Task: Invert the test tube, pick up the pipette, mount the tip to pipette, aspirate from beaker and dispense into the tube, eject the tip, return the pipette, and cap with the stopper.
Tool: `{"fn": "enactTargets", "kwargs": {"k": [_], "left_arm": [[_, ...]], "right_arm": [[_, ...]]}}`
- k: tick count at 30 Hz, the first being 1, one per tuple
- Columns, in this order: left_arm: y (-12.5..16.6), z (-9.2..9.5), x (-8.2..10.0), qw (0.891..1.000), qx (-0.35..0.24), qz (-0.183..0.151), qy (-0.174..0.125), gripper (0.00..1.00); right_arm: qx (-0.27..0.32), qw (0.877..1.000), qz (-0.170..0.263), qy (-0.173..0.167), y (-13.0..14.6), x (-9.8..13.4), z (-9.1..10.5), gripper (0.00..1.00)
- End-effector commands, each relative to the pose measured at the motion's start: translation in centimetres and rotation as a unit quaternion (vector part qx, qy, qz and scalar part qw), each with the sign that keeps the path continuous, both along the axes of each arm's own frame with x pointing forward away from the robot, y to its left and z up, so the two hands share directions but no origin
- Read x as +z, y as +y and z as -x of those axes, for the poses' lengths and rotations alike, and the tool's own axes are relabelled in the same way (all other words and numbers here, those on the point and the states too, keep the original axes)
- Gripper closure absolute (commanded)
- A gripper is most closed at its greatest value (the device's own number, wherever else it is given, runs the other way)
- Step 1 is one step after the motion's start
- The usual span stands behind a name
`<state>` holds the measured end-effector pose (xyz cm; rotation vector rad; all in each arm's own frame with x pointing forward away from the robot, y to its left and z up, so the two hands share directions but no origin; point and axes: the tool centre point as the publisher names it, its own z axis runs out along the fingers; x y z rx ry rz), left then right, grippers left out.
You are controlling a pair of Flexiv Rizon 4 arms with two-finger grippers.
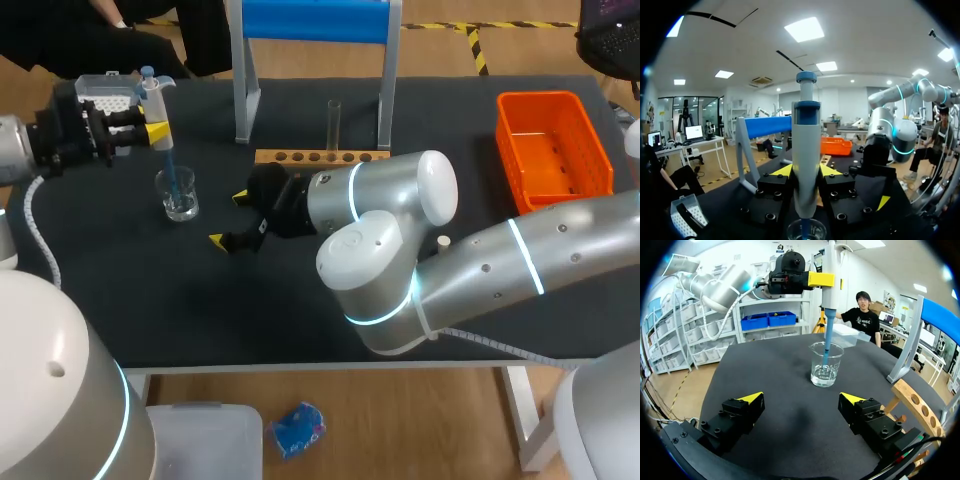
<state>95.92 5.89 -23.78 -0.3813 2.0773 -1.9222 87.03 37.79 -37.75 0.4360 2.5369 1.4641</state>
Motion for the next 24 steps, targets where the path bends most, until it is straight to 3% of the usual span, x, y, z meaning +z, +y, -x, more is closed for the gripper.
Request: {"fn": "enactTargets", "kwargs": {"k": [1,24], "left_arm": [[-0.1,0.05,0.02,1.0,0.0,-0.001,-0.002,1.0],[-0.15,0.2,0.28,1.0,0.002,-0.002,-0.003,1.0]], "right_arm": [[0.0,1.0,0.002,0.001,-0.04,0.09,0.01,0.0],[0.0,1.0,0.002,0.001,-0.04,0.09,0.01,0.0]]}}
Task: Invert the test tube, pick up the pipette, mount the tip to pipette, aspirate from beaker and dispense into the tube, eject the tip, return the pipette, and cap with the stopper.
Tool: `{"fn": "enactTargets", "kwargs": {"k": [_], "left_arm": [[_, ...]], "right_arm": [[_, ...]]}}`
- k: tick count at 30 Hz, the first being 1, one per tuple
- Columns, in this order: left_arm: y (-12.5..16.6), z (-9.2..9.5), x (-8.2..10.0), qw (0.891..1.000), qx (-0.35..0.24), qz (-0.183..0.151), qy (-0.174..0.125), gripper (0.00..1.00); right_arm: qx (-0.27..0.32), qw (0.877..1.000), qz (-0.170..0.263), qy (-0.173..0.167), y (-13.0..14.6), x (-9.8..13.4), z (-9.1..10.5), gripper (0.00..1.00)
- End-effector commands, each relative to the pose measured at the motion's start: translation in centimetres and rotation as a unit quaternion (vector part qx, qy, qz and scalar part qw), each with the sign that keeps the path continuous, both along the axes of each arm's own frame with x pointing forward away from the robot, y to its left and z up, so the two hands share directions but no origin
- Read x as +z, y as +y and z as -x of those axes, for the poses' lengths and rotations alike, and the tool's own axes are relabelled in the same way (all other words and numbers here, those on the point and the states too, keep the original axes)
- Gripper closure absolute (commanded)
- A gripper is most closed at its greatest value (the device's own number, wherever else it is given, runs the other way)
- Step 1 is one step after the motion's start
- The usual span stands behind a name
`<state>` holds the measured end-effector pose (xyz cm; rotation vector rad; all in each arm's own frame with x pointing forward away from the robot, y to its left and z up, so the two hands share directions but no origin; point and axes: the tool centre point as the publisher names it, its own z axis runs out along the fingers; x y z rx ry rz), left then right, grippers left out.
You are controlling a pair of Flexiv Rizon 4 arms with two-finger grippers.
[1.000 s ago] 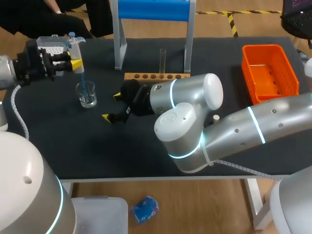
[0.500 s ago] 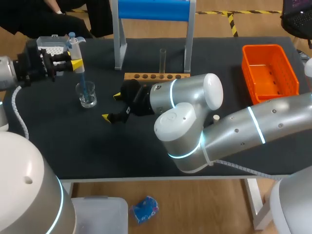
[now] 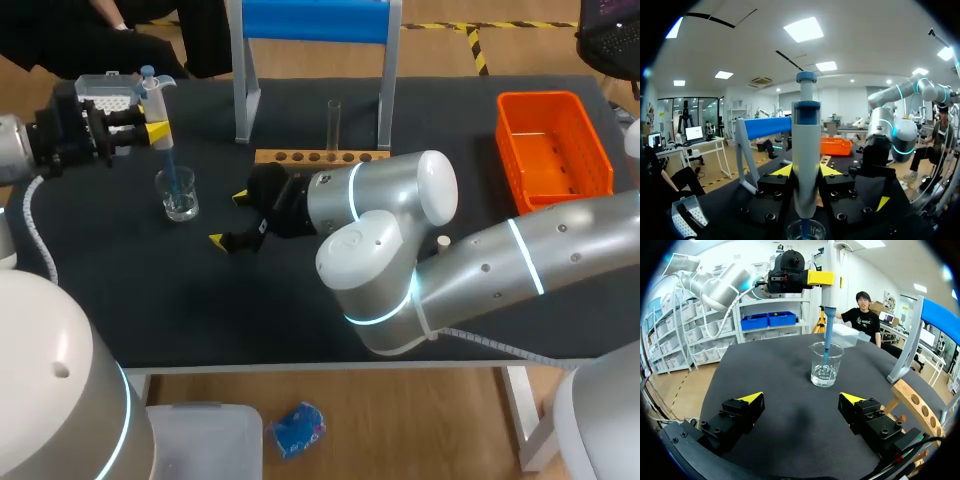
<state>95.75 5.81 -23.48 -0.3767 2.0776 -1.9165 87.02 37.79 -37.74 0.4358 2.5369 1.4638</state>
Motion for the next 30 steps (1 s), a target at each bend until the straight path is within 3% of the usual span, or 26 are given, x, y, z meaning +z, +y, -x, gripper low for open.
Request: {"fn": "enactTargets", "kwargs": {"k": [1,5,15,30], "left_arm": [[-0.1,0.0,0.0,1.0,0.002,0.0,-0.001,1.0],[-0.1,0.0,0.0,1.0,0.002,0.0,-0.001,1.0],[-0.1,0.0,0.0,1.0,0.002,0.0,-0.001,1.0],[-0.1,0.0,0.0,1.0,0.002,0.0,-0.001,1.0]], "right_arm": [[0.0,1.0,0.001,0.001,0.0,0.1,0.0,0.0],[0.0,1.0,0.001,0.001,0.0,0.1,0.0,0.0],[0.025,1.0,-0.012,-0.013,-3.7,5.2,1.2,0.0],[0.101,0.994,-0.041,-0.011,-5.7,13.0,2.6,0.0]]}}
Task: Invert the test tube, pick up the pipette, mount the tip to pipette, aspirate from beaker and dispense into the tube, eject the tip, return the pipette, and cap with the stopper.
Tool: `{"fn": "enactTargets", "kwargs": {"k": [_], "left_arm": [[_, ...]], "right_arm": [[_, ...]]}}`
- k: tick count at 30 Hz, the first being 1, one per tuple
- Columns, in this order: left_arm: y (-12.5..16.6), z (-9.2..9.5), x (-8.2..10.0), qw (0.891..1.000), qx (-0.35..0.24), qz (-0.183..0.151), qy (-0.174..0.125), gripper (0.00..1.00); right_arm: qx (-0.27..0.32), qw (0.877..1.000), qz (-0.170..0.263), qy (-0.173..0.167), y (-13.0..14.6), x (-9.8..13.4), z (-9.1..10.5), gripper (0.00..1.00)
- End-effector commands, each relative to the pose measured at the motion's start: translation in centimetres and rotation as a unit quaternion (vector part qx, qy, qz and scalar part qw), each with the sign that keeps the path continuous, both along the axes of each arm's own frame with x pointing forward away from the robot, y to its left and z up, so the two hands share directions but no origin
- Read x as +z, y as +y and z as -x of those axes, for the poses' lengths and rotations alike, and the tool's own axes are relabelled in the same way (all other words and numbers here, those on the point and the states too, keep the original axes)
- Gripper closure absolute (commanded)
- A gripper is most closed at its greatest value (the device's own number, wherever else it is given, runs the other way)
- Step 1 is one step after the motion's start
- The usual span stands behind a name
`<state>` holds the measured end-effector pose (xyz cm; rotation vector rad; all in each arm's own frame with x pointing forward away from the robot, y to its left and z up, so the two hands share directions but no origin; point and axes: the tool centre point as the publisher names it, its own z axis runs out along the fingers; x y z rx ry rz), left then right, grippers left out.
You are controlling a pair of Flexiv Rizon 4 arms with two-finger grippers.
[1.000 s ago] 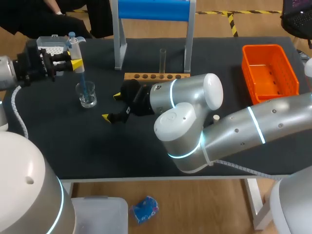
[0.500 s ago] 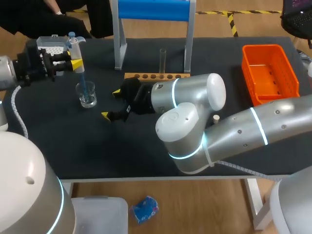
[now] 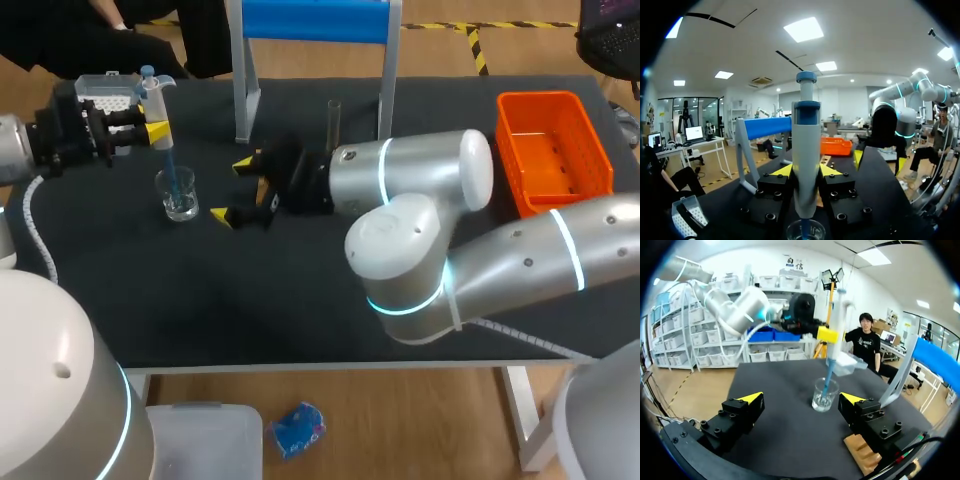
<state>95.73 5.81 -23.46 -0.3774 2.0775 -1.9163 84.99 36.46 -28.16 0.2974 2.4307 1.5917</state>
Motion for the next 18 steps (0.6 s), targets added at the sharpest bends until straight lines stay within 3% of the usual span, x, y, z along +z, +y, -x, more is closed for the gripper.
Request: {"fn": "enactTargets", "kwargs": {"k": [1,6,18], "left_arm": [[-0.1,0.0,0.0,1.0,0.001,0.0,-0.001,1.0],[-0.1,0.0,0.0,1.0,0.001,0.0,-0.001,1.0],[-0.1,0.0,0.0,1.0,0.001,0.0,-0.001,1.0]], "right_arm": [[0.082,0.996,0.009,0.035,-4.5,3.9,0.6,0.0],[0.119,0.992,0.003,0.038,-5.2,5.9,0.2,0.0],[0.194,0.98,0.041,0.033,-5.0,9.2,-2.3,0.0]]}}
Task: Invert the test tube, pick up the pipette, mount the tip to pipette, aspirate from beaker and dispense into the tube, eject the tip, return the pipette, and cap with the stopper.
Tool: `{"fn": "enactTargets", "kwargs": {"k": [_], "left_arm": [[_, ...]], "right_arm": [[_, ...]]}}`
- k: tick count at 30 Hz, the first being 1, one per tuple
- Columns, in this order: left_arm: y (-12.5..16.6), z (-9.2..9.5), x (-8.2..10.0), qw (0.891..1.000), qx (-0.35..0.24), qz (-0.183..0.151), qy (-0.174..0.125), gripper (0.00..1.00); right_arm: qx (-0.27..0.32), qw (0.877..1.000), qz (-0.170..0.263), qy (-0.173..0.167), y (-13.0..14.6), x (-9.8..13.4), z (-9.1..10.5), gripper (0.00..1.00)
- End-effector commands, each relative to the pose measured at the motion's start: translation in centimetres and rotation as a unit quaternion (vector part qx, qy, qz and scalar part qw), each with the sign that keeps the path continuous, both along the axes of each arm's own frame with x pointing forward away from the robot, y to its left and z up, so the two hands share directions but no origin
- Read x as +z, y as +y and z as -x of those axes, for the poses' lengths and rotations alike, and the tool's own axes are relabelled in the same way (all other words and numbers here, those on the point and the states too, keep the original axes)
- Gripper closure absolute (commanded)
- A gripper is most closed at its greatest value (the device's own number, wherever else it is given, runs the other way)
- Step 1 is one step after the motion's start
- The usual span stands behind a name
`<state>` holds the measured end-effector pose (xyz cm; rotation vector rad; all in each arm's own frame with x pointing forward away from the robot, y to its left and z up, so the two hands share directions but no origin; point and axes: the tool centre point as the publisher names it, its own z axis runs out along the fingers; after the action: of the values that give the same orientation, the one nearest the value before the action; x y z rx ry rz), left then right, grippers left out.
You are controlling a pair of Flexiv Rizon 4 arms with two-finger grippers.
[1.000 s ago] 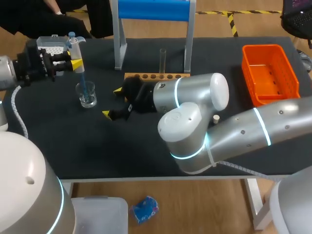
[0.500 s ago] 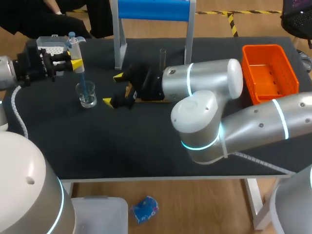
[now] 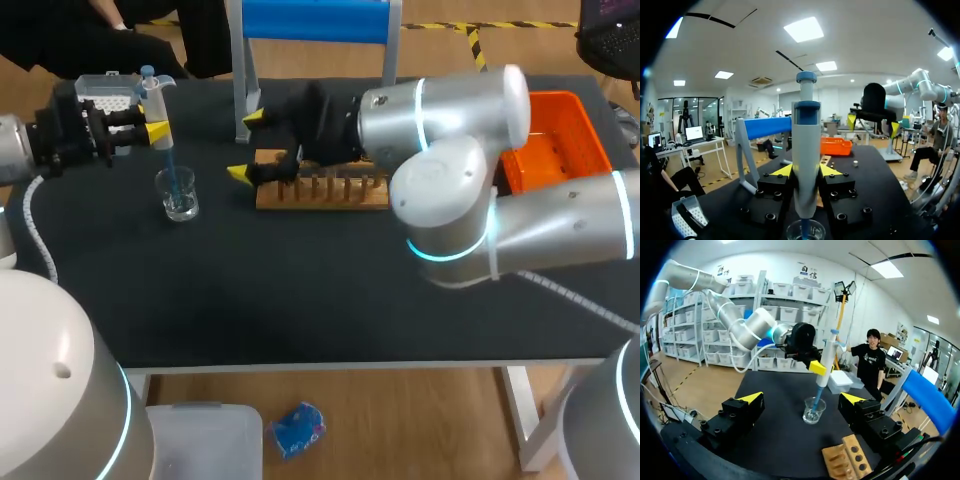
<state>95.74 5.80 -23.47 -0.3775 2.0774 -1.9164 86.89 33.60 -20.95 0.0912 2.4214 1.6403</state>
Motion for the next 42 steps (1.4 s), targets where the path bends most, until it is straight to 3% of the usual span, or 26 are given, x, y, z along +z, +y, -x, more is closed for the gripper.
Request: {"fn": "enactTargets", "kwargs": {"k": [1,7,15,34,42], "left_arm": [[-0.1,0.0,0.0,1.0,0.001,0.0,-0.001,1.0],[-0.1,0.0,0.0,1.0,0.001,0.0,-0.001,1.0],[-0.1,0.0,0.0,1.0,0.001,0.0,-0.001,1.0],[-0.1,0.0,0.0,1.0,0.001,0.0,-0.001,1.0],[-0.1,0.0,0.0,1.0,0.001,0.0,-0.001,1.0]], "right_arm": [[0.135,0.987,0.06,0.066,-2.1,2.2,-0.7,0.0],[0.169,0.981,0.055,0.08,-1.2,3.7,-1.7,0.0],[0.191,0.977,0.066,0.073,0.5,5.9,-1.8,0.0],[0.191,0.977,0.066,0.073,0.5,5.9,-1.8,0.0],[0.197,0.976,0.067,0.06,2.1,6.6,-3.4,0.0]]}}
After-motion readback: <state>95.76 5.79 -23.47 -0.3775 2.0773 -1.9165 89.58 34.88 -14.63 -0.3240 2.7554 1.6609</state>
